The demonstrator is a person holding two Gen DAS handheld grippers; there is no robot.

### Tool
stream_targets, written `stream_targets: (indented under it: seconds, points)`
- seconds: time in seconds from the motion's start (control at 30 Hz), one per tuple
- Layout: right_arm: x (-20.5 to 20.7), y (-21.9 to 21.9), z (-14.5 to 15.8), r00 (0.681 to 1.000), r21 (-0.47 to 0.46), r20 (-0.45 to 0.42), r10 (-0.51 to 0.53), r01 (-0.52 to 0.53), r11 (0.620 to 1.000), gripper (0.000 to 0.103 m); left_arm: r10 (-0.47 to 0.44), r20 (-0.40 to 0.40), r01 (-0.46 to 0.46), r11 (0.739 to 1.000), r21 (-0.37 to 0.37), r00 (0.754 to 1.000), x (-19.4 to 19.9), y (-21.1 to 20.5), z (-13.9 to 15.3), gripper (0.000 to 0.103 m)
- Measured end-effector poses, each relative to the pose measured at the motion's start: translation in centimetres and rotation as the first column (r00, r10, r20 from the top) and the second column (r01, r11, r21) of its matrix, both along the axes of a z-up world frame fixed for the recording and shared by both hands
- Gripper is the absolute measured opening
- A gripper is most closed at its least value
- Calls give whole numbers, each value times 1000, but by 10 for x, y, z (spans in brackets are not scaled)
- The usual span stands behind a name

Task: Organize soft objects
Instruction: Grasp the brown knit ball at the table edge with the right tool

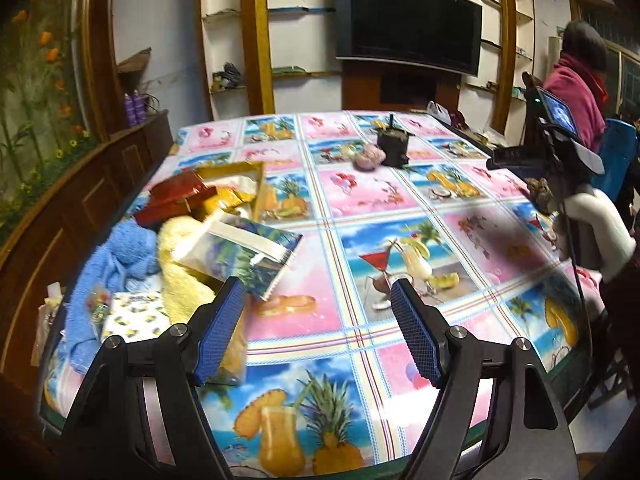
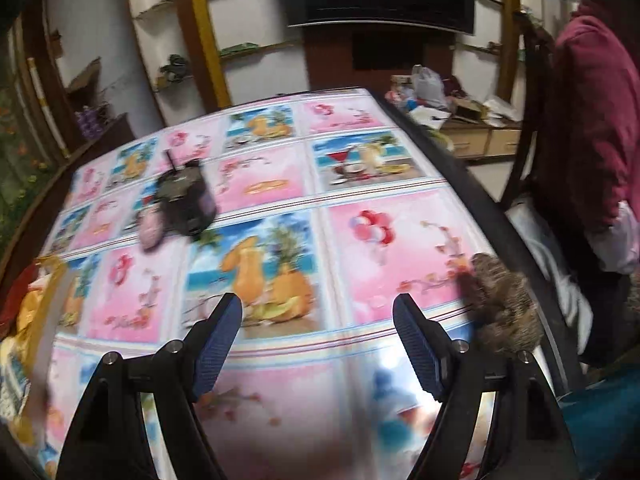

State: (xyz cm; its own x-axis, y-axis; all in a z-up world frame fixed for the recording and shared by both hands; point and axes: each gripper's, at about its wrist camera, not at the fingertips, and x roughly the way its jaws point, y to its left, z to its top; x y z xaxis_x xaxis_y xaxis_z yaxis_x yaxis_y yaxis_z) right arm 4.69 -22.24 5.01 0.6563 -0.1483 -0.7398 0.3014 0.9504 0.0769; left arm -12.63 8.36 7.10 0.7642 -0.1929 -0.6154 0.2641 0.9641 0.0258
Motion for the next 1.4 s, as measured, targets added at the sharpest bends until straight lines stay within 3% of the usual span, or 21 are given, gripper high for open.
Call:
stream_targets:
  seconds: [0.07, 0.17, 0.27, 0.4, 0.47, 0.5, 0.57, 0.6, 0.67, 0.73, 0.77, 0.9, 0.97, 1.07, 1.13, 1.4]
  points:
    - [15, -21, -6, 992, -67, -53, -117, 114, 991, 78, -6, -8, 6, 1000, -5, 1000, 1, 0, -3, 76]
    - [23, -55, -14, 962, -90, -103, -253, 245, 965, 78, -12, -11, 12, 1000, -15, 1000, 1, 3, -6, 76]
    - [20, -71, -20, 941, -110, -124, -314, 301, 947, 79, -16, -25, 15, 999, -30, 1000, 4, 6, -10, 76]
    - [17, -67, -26, 945, -77, -174, -277, 267, 961, 79, -23, -51, 20, 998, -54, 998, 10, 9, -14, 76]
    - [13, -67, -37, 956, 112, -226, -188, 217, 970, 79, -26, -57, 22, 998, -63, 998, 10, 10, -14, 76]
    - [15, -61, -39, 959, 143, -230, -167, 203, 969, 83, -29, -58, 25, 997, -70, 998, 10, 11, -14, 76]
    - [5, -38, -26, 985, 212, -160, -59, 92, 973, 82, -35, -57, 30, 996, -82, 998, 8, 13, -13, 76]
    - [-1, -23, -16, 993, 187, -119, -14, 36, 982, 82, -35, -58, 30, 996, -83, 998, 8, 13, -13, 76]
    - [-12, 11, 11, 999, -50, -41, -2, -1, 999, 82, -37, -64, 31, 996, -88, 997, 9, 13, -13, 76]
    - [-13, 22, 25, 998, -258, 0, -62, 60, 964, 86, -44, -72, 37, 994, -104, 996, 7, 14, -13, 76]
    - [-8, 18, 27, 993, -314, -1, -117, 111, 943, 87, -47, -74, 39, 993, -113, 996, 6, 15, -13, 76]
    - [14, -42, 4, 948, -204, -109, -298, 272, 940, 87, -42, -64, 34, 992, -124, 997, 1, 20, -10, 76]
    - [16, -60, -10, 923, -222, -138, -359, 324, 920, 87, -41, -62, 33, 991, -128, 997, -1, 22, -9, 76]
    - [17, -67, -25, 903, -210, -190, -385, 346, 914, 87, -45, -68, 35, 990, -140, 997, -2, 24, -9, 76]
    - [15, -62, -22, 895, -248, -186, -405, 356, 901, 87, -50, -68, 39, 988, -147, 996, -3, 25, -8, 76]
    - [14, -70, -14, 881, -228, -189, -433, 390, 892, 87, -47, -71, 35, 985, -167, 996, -4, 31, -7, 76]
